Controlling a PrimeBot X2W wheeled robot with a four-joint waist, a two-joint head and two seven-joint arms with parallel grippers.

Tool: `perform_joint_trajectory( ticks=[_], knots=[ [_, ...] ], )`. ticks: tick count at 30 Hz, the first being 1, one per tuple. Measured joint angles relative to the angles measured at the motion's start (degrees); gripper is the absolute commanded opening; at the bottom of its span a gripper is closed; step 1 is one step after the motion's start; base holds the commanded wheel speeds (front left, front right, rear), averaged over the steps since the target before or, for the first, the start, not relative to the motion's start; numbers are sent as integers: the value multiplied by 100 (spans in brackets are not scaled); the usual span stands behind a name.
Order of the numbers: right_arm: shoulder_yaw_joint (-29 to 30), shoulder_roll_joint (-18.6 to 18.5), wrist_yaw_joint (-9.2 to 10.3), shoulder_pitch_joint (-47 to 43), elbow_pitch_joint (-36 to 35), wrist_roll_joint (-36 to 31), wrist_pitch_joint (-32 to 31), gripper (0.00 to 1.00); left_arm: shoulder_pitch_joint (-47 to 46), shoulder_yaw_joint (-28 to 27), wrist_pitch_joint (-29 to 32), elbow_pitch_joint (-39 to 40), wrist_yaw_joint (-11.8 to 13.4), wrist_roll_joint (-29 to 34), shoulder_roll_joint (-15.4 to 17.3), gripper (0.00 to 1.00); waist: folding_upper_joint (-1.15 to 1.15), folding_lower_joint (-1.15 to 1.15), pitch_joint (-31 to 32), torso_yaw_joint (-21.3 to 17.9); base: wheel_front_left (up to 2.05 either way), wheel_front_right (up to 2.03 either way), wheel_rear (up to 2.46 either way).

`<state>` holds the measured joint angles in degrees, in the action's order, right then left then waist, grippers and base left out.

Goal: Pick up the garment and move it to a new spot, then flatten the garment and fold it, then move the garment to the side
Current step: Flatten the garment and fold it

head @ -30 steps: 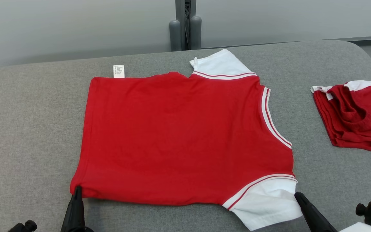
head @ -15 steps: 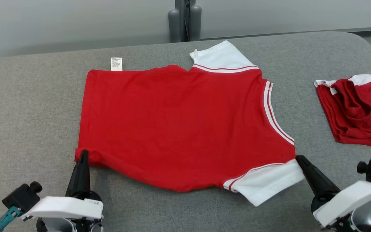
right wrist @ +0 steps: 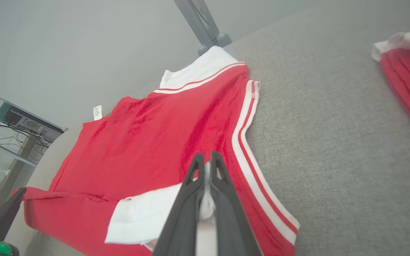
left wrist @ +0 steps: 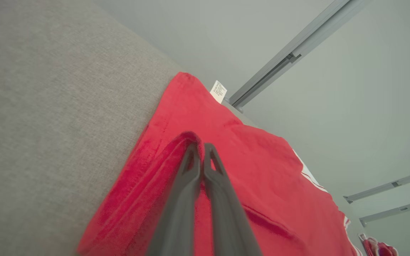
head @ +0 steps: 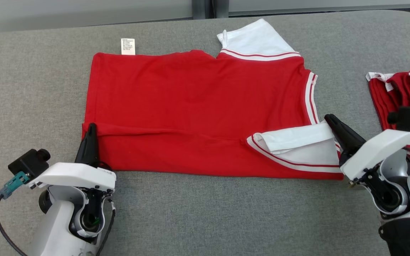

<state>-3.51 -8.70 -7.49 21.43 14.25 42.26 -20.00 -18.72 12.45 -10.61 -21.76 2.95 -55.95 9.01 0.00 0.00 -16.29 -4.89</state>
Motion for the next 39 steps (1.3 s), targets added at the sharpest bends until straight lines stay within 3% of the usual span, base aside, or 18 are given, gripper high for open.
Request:
perform_joint_trajectory(
  ticks=[5,13,14,15,17,18,19,26,39],
  knots=[
    [-333,-47,0,721,873,-36,113,0,-449,52,-44,-548,27,99,-26,0,0,0,-186,15,0,0,0],
    [-601,-147,0,1190,1644,8,355,0,-662,155,-1,-915,49,180,-75,0,0,0,-234,69,0,0,0],
    [-605,-159,0,1242,1727,9,435,9,-682,160,-1,-947,49,189,-80,0,0,0,-239,73,0,0,0],
    [-613,-164,0,1305,1816,11,505,28,-705,166,-1,-979,65,191,-83,15,0,0,-244,73,0,0,0],
    [-641,-148,0,1434,1970,65,622,66,-754,169,-10,-1029,68,211,-79,49,0,0,-251,68,0,0,0],
    [-646,-132,0,1497,2040,90,687,98,-769,168,-24,-1049,89,219,-74,82,0,0,-254,64,0,0,0],
    [-666,-126,0,1564,2104,114,738,100,-778,168,-27,-1068,99,226,-69,100,0,0,-257,61,0,0,0],
    [-894,-133,0,1840,2158,482,1157,100,-807,165,-53,-1123,115,241,-16,100,0,0,-248,54,0,0,0],
    [-1107,-667,0,1501,1634,987,1920,100,-301,116,-240,-557,124,354,191,100,0,0,-2,-26,0,0,0]
  ],
)
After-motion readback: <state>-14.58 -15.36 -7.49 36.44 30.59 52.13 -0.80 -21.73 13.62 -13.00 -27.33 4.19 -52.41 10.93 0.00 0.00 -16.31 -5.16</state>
